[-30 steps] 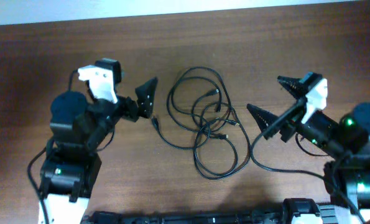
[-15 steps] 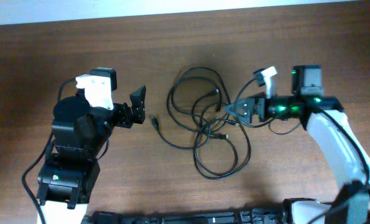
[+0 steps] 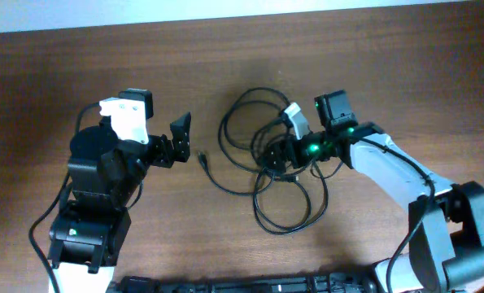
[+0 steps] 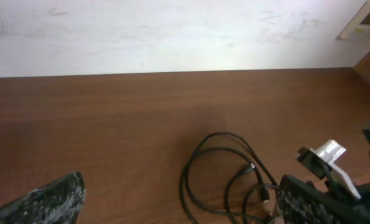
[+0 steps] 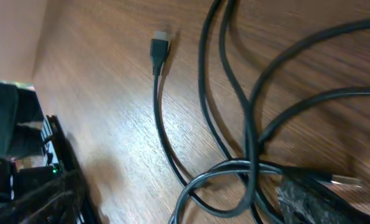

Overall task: Untangle cables
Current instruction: 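Reach the right gripper down and grasp a cable from the pile, then lift the grasped cable with the right gripper and carry it to the right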

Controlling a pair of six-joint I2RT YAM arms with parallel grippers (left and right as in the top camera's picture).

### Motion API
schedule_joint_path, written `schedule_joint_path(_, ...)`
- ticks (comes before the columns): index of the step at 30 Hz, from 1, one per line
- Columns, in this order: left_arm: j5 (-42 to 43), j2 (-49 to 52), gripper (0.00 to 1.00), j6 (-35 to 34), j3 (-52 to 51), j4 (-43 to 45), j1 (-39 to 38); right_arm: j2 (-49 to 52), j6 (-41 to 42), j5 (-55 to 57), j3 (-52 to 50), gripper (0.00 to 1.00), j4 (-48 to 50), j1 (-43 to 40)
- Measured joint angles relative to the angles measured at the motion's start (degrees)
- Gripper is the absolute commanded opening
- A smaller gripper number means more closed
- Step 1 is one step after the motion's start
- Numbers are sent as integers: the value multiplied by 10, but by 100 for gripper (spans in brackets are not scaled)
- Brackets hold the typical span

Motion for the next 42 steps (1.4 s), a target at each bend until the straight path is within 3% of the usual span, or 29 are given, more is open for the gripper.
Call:
schedule_joint_path(7,0,0,99,0,0,0,0,72,78,44,0,99,70,35)
schedule_joint_path(14,0,0,99,0,0,0,0,74,96,45,0,99,75,65)
schedule_joint_path(15,0,0,99,0,0,0,0,74,97,45,0,89,86,81)
schedule_joint_path(16,0,0,99,0,0,0,0,74,98,46,0,56,94,96)
schedule_joint_path(17,0,0,99,0,0,0,0,74,98,50,0,5,99,109)
schedule_joint_path(22,0,0,99,0,0,0,0,75,114,60,0,4,97,115)
schedule_joint_path(24,0,0,99,0,0,0,0,73,116,72,15,4,53,115)
schedule_joint_path(28,-2,0,99,0,0,0,0,4,74,160,160,4,-140,115)
schedule_joint_path(30,-3,0,99,0,0,-1,0,-42,49,219,257,4,-190,114)
schedule_joint_path(33,-4,0,99,0,0,0,0,-104,25,299,382,4,-203,113)
schedule_joint_path(38,-4,0,99,0,0,0,0,-135,-28,372,484,4,-204,113)
schedule_joint_path(42,-4,0,99,0,0,0,0,-157,-96,420,508,4,-204,113)
